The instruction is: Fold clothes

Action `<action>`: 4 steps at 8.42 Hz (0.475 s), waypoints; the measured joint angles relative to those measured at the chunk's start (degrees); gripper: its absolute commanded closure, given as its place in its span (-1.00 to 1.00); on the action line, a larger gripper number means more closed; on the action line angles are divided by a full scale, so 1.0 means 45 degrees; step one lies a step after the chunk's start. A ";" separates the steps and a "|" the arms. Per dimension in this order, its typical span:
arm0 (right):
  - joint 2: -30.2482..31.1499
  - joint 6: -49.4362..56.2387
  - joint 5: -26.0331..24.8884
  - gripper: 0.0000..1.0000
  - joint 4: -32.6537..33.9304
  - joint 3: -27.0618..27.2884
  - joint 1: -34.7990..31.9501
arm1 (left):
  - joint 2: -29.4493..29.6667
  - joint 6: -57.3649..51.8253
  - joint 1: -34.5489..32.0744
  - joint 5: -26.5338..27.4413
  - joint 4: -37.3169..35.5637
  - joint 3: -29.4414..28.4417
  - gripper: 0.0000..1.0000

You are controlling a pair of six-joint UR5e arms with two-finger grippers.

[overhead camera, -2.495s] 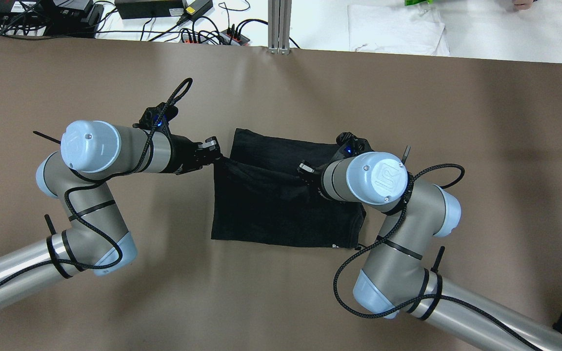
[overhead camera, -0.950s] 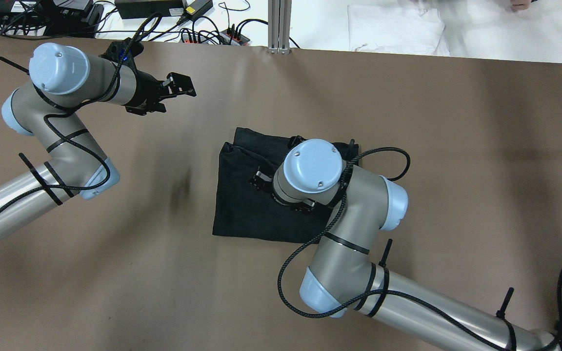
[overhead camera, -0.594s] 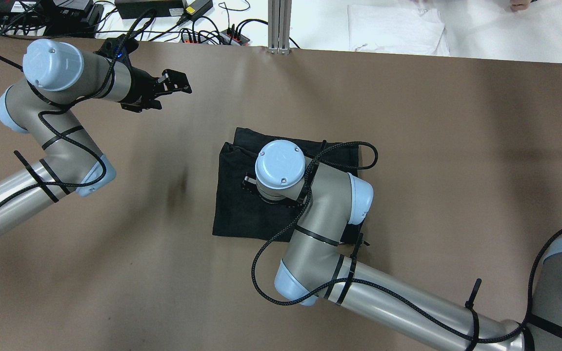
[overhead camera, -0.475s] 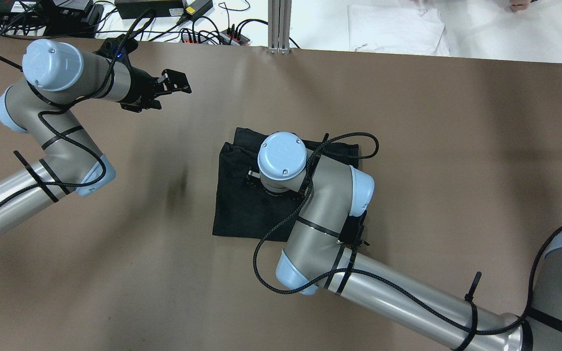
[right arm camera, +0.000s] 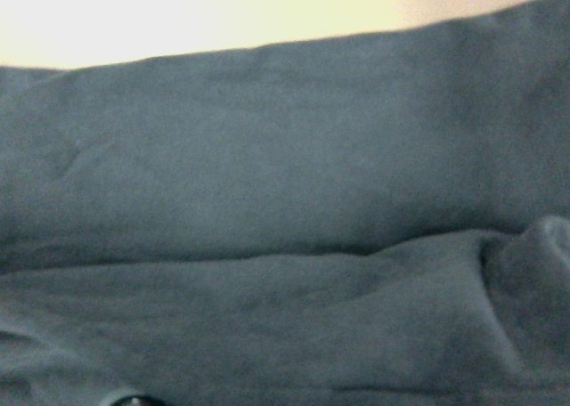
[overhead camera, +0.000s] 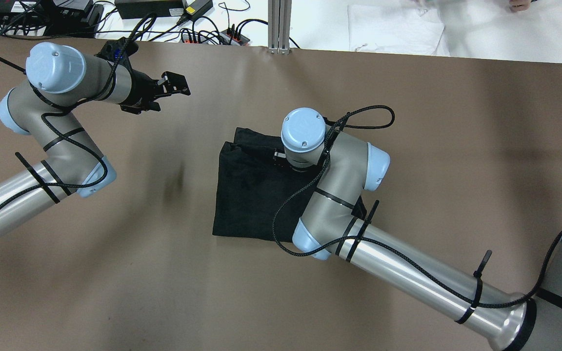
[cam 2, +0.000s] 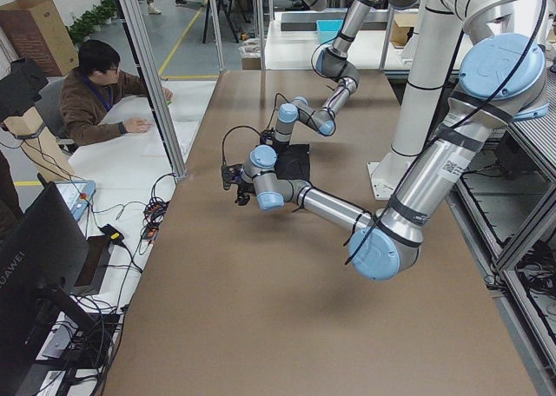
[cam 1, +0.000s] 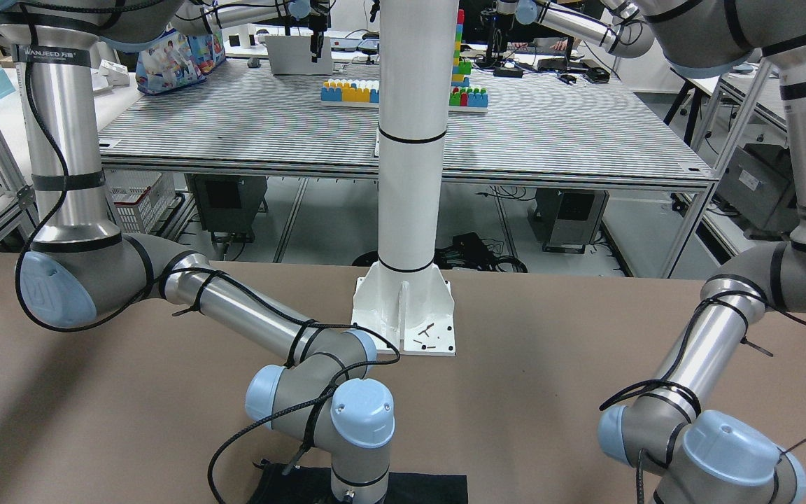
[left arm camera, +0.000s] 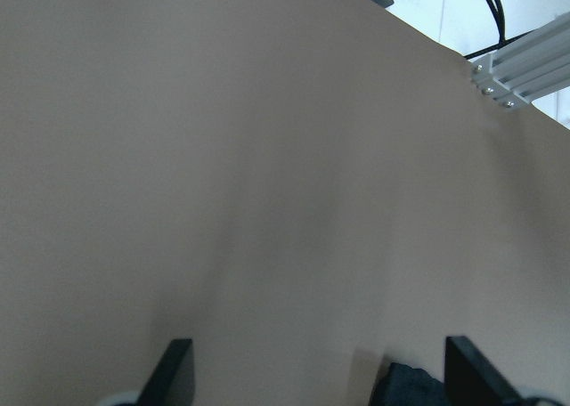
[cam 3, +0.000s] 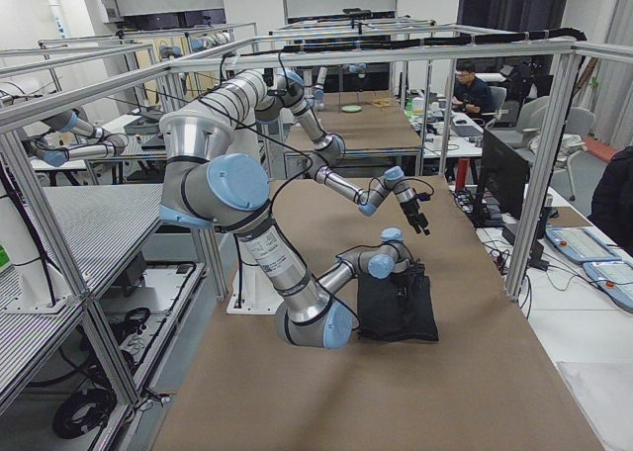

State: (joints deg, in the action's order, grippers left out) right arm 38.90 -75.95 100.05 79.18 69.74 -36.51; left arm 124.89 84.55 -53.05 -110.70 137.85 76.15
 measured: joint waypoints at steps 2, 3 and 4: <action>-0.0034 0.1175 0.0012 -0.88 -0.0460 -0.0847 -0.0907 | 0.0035 0.0012 0.0049 0.0025 0.0008 -0.0136 -1.00; -0.0042 0.1897 0.0025 -0.88 -0.0574 -0.1175 -0.1394 | 0.0058 0.0009 0.0059 0.0029 0.0010 -0.0190 -1.00; -0.0047 0.2488 0.0040 -0.88 -0.0709 -0.1487 -0.1796 | 0.0079 0.0004 0.0056 0.0029 0.0011 -0.0227 -1.00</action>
State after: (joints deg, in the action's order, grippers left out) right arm 38.69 -64.75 100.22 76.00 63.05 -44.60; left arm 125.24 84.57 -52.80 -110.57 137.90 75.13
